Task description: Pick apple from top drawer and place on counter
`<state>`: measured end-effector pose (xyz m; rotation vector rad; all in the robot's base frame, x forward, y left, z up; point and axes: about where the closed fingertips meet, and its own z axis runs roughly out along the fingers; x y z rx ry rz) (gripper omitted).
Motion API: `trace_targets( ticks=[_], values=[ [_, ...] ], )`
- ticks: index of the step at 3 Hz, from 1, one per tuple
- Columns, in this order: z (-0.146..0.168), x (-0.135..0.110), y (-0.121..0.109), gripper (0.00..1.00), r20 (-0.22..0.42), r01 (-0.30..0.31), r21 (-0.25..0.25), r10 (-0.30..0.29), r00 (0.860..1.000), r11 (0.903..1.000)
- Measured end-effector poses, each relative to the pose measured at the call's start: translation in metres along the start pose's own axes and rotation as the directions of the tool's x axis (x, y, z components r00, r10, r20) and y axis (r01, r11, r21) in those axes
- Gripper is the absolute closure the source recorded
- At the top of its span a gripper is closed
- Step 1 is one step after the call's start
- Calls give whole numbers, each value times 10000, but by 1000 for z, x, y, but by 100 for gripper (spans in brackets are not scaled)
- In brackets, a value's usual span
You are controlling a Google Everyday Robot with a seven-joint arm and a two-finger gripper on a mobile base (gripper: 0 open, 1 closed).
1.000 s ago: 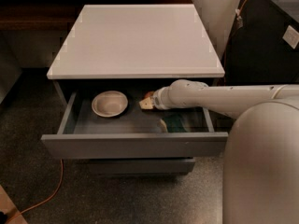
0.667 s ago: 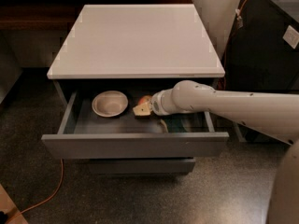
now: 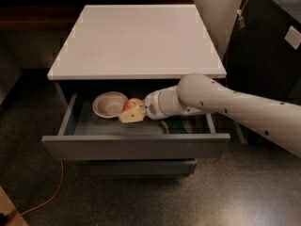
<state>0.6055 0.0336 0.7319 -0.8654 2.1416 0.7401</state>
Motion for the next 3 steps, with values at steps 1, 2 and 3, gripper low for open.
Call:
trace_targets(
  ticks=[1,2,3],
  values=[
    [-19,-30,38,100,-78,938,-908,-949,9955,9914],
    [-36,-70,54,100,-298,1595,-1416,-1652,9858,9770],
    [-41,-102,45,100,-328,1736,-1490,-1803,9831,9735]
  ],
)
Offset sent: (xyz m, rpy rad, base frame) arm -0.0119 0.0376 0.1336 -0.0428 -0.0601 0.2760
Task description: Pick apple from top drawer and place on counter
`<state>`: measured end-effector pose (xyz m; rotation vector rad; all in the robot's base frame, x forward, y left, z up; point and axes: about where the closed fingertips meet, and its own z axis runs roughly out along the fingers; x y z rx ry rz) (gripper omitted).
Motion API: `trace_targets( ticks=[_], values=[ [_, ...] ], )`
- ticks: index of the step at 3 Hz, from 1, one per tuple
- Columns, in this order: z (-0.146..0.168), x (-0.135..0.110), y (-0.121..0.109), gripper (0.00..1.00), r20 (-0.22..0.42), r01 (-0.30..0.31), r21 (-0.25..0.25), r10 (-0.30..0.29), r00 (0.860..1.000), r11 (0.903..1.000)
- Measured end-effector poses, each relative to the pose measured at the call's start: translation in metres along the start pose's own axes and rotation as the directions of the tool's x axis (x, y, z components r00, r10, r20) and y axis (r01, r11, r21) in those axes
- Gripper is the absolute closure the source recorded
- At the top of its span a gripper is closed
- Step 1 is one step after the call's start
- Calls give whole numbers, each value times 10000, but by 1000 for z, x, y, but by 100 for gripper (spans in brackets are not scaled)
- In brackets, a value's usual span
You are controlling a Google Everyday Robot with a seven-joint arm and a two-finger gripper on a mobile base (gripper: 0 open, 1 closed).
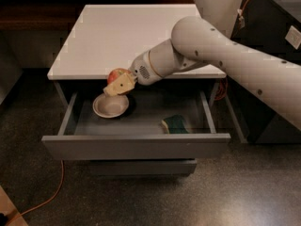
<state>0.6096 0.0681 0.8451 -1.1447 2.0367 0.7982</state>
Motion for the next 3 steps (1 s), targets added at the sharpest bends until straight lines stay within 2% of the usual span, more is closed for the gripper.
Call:
trace_targets(
  ticks=[2,3],
  values=[
    [0,-42,-89,100,65,-943,459,941,9955,9945],
    [-3,-59,-123,85,119,-1207,1097,1201,9927,9866]
  ],
)
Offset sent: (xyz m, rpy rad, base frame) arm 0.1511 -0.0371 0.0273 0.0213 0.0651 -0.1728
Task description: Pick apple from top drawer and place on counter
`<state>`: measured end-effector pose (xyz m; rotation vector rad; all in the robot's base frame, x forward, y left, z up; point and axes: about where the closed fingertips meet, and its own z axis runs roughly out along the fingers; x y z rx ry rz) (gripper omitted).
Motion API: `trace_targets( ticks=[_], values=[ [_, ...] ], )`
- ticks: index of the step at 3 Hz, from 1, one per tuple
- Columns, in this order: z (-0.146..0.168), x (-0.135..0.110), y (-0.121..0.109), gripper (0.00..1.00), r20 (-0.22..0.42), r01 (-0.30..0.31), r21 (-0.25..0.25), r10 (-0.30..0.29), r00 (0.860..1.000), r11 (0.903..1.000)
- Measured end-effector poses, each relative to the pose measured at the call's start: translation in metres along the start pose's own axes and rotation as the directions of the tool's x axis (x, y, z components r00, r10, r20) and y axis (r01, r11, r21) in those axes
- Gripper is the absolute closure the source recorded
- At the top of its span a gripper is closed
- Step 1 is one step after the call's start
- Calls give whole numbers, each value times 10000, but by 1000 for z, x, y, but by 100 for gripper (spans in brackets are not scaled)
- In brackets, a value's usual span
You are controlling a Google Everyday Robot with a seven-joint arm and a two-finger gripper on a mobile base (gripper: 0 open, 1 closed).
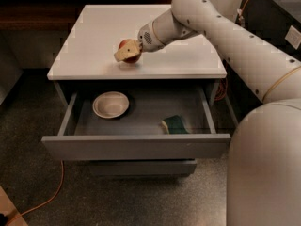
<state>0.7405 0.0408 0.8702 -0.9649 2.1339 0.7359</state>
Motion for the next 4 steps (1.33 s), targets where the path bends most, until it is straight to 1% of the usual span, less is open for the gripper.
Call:
trace_targets(
  ticks=[1,2,3,4],
  values=[
    [-1,-11,-30,61,-111,-285,739,294,9995,9969],
    [2,-11,-49,39,-320,-484,1123,523,9981,9925],
    [9,-6,-62,8,-609,-520,1349,607,9963,9895],
    [17,1,-65,0,-826,-159,1404,277,9962,9900]
  ],
)
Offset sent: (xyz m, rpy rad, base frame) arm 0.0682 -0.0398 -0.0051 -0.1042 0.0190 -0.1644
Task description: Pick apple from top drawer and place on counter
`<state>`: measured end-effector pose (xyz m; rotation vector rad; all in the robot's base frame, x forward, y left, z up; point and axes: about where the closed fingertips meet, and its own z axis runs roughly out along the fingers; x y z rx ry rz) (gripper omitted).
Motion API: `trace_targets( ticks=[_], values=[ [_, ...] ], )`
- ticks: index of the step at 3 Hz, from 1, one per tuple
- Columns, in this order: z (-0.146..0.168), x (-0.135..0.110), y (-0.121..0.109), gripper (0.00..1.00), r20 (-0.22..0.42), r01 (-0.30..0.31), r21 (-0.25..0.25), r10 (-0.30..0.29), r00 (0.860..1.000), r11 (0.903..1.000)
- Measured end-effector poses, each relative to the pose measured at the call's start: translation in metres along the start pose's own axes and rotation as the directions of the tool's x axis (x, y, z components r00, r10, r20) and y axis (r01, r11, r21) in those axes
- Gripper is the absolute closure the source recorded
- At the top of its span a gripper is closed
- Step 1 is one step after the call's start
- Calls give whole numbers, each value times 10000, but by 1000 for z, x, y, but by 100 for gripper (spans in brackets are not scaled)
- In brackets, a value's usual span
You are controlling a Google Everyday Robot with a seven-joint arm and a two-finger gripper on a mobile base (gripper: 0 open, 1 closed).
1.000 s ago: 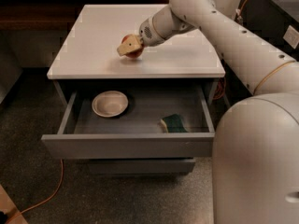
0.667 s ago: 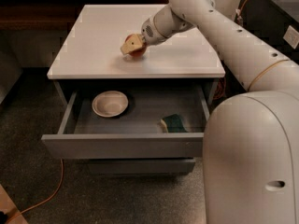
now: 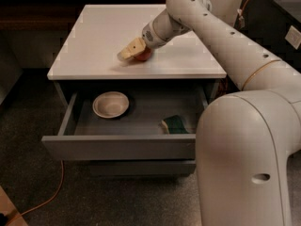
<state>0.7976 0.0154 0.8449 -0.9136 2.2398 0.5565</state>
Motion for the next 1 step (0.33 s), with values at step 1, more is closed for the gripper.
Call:
trace_targets(
  ticks=[1],
  values=[
    [0,0,0,0,0,0,0,0,10000,10000]
  ],
)
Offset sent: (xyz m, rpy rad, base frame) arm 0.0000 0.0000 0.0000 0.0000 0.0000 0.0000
